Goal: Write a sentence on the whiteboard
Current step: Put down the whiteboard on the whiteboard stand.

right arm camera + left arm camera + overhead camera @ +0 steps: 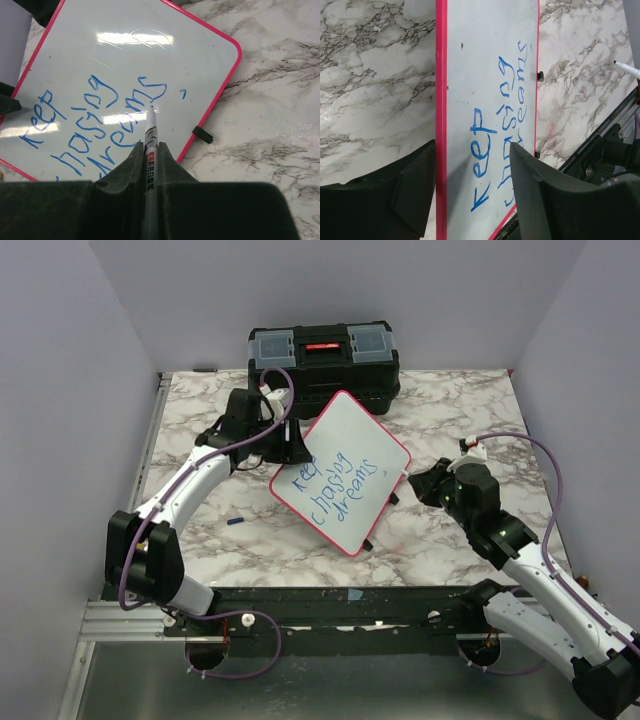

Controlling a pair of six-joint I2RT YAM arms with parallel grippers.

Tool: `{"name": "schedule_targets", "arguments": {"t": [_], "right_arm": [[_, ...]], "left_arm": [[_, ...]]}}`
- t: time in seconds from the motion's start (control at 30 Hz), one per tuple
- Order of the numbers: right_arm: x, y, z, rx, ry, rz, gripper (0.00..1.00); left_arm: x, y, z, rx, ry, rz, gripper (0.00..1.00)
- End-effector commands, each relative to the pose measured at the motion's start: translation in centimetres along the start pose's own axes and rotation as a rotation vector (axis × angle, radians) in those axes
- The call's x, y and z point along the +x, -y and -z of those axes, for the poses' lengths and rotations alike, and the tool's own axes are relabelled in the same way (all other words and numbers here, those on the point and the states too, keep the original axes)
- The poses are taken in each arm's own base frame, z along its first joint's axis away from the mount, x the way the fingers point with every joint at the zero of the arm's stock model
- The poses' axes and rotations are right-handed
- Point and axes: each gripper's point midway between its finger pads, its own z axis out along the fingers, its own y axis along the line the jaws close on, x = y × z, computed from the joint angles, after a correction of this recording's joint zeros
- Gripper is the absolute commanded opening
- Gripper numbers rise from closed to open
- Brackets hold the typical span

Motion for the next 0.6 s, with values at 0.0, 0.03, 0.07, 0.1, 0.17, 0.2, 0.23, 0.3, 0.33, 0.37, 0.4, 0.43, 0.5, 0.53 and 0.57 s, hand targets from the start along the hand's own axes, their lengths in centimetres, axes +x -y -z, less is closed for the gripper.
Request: {"name": "schedule_targets", "arguments": {"t": [0.0,0.03,0.07,0.1,0.17,0.2,0.23,0.3,0.33,0.37,0.4,0.43,0.5,0.53,0.57], "right_arm": [[0.6,0.3,-0.1,0.003,-0.011,0.004,0.0],[0.6,0.3,-0.1,0.002,-0.011,0.002,0.01],[0.7,0.3,-0.1,0.003,-0.012,0.002,0.01],[0.6,0.3,-0.1,0.002,-0.011,0.002,0.01],[0.6,0.3,-0.1,0.002,-0.01,0.003,0.01],[0.6,0.3,-0.1,0.003,-0.01,0.004,0.01],[0.6,0.3,-0.1,0.002,-0.009,0.003,0.01],[0.5,0.2,0.0,0.0,-0.006,0.003,0.01],[0.5,0.2,0.0,-0.001,-0.007,0.005,0.01],[0.4,0.2,0.0,-0.003,-0.006,0.005,0.01],[0.4,0.2,0.0,-0.002,-0.006,0.007,0.01],[0.3,0.1,0.0,-0.005,-0.004,0.006,0.01],[0.3,0.0,0.0,-0.008,-0.004,0.007,0.01],[0.2,0.0,0.1,-0.01,-0.002,0.009,0.01],[0.1,-0.1,0.1,-0.013,0.0,0.01,0.01]], "left_arm": [[-1.3,1.0,1.5,-0.011,0.072,-0.041,0.61],[-1.4,1.2,1.7,-0.014,0.081,-0.045,0.63],[-1.5,1.3,2.0,-0.016,0.087,-0.047,0.64],[-1.7,1.5,2.3,-0.021,0.099,-0.05,0.65],[-2.0,1.7,3.0,-0.031,0.12,-0.054,0.68],[-2.1,1.8,3.4,-0.037,0.131,-0.057,0.69],[-2.3,1.9,3.9,-0.046,0.143,-0.06,0.71],[-2.4,2.0,4.7,-0.061,0.164,-0.064,0.73],[-2.4,2.0,5.1,-0.073,0.173,-0.064,0.74],[-2.4,2.1,5.5,-0.082,0.184,-0.064,0.75],[-2.5,2.0,6.0,-0.099,0.198,-0.06,0.75],[-2.5,1.8,6.5,-0.123,0.211,-0.051,0.75],[-2.7,1.4,7.7,-0.176,0.245,-0.029,0.76],[-2.7,1.3,8.5,-0.203,0.263,-0.019,0.76],[-2.9,1.0,9.3,-0.241,0.286,-0.001,0.76]]}}
